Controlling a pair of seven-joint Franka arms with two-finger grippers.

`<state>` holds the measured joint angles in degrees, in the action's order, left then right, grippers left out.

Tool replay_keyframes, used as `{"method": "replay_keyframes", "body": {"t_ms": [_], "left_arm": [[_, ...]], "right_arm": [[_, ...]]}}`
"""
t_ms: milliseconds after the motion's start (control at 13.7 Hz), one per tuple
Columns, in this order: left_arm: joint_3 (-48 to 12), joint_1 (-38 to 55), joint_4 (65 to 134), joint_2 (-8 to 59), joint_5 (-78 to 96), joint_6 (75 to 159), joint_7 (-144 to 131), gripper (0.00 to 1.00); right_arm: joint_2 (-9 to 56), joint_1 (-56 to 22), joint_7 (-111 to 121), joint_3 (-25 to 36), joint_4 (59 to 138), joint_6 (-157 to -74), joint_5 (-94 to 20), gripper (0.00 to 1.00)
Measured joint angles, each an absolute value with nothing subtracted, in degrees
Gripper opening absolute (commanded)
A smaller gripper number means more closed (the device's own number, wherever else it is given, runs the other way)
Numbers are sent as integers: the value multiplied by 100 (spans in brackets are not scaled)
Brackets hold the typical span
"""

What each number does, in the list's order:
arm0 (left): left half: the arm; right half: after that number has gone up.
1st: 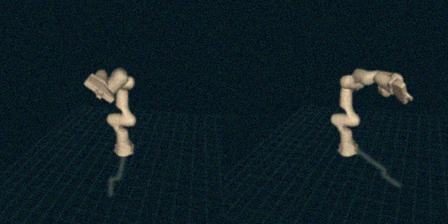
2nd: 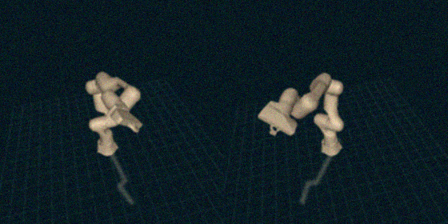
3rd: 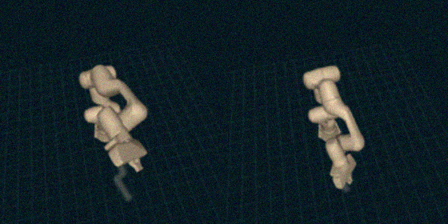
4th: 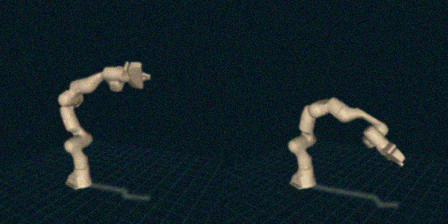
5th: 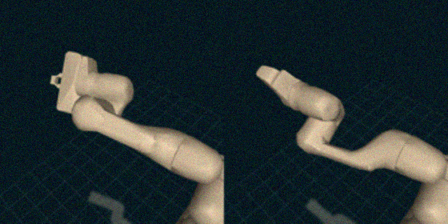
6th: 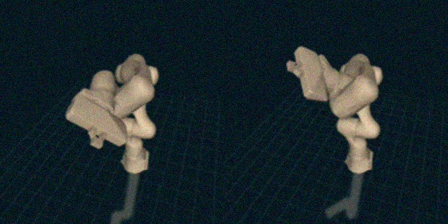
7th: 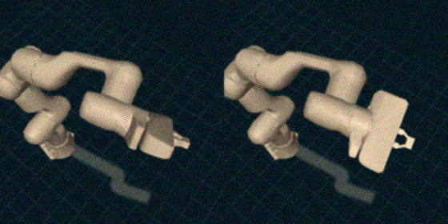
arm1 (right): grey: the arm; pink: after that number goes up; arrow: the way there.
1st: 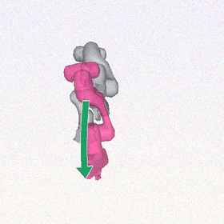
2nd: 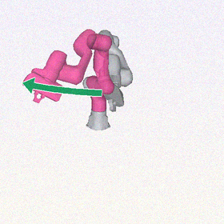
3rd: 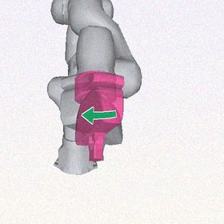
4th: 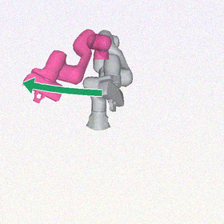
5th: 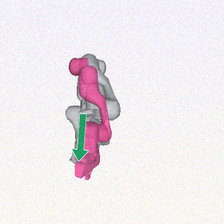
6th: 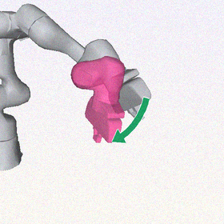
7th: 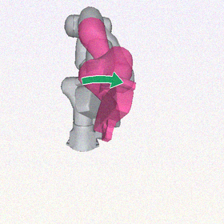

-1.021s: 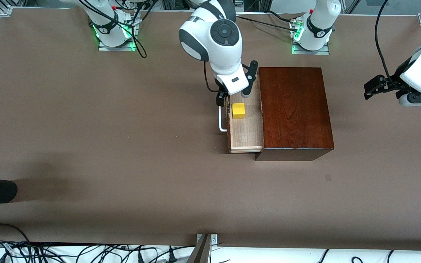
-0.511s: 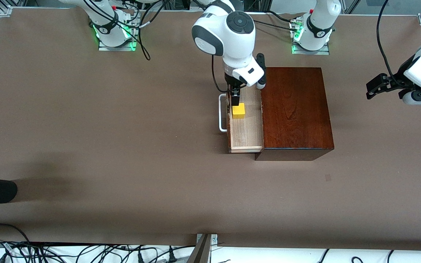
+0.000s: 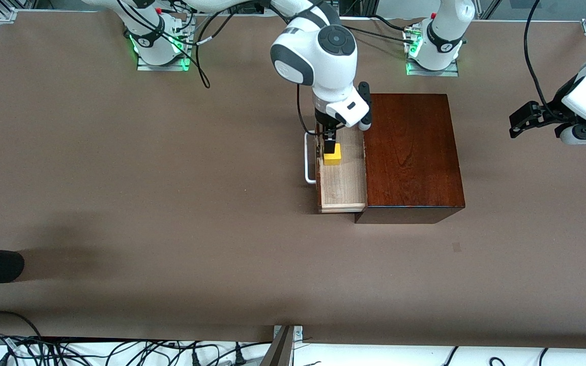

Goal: Open drawer, take yellow block, close drawer
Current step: 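Lower the right gripper and grasp the yellow cube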

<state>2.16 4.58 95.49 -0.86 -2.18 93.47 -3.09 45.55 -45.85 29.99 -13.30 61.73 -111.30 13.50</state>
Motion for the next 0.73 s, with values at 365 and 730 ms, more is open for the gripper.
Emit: {"method": "replay_keyframes", "body": {"t_ms": [365, 730], "left_arm": [[216, 479, 9534, -86, -219, 9347, -313, 100], [216, 485, 9425, -89, -218, 9346, -313, 100]], "right_arm": [[4958, -4599, 2999, -1333, 5873, -11397, 1350, 100], [5063, -4605, 2999, -1333, 5835, -11502, 1350, 100]]}}
